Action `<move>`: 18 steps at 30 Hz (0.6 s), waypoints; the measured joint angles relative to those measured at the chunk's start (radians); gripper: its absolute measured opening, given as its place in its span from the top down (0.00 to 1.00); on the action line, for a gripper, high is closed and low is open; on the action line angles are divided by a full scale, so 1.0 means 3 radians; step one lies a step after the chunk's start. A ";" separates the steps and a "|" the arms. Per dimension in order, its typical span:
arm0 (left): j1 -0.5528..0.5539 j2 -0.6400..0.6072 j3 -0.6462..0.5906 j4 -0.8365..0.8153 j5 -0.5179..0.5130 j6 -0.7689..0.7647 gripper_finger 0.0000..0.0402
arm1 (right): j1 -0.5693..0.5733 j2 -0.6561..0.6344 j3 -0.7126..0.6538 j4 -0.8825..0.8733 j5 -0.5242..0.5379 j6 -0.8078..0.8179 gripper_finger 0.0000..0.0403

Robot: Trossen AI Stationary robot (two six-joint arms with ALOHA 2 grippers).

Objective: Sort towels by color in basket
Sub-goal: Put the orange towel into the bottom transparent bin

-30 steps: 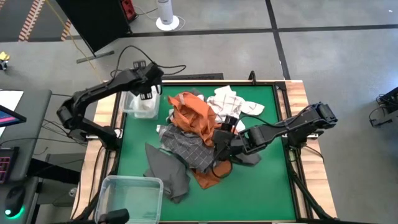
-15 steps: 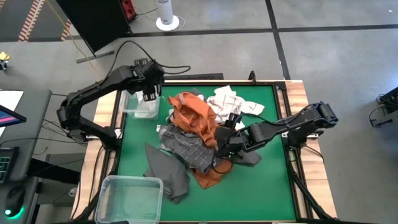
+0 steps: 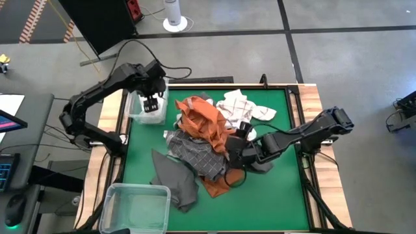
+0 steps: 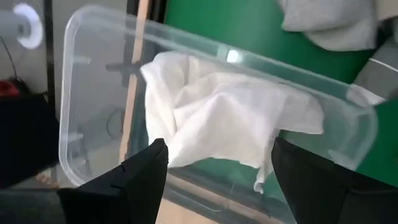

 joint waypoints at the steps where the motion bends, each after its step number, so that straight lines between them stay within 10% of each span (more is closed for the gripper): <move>1: 0.0023 0.0000 0.0000 0.0000 -0.0001 -0.0048 0.32 | 0.0021 0.0000 0.0001 0.0000 0.0003 -0.0025 0.35; 18: -0.0540 -0.0087 0.0004 0.1335 0.0720 -0.0136 0.32 | -0.0141 -0.0011 0.0003 -0.0042 0.0095 -0.0208 0.35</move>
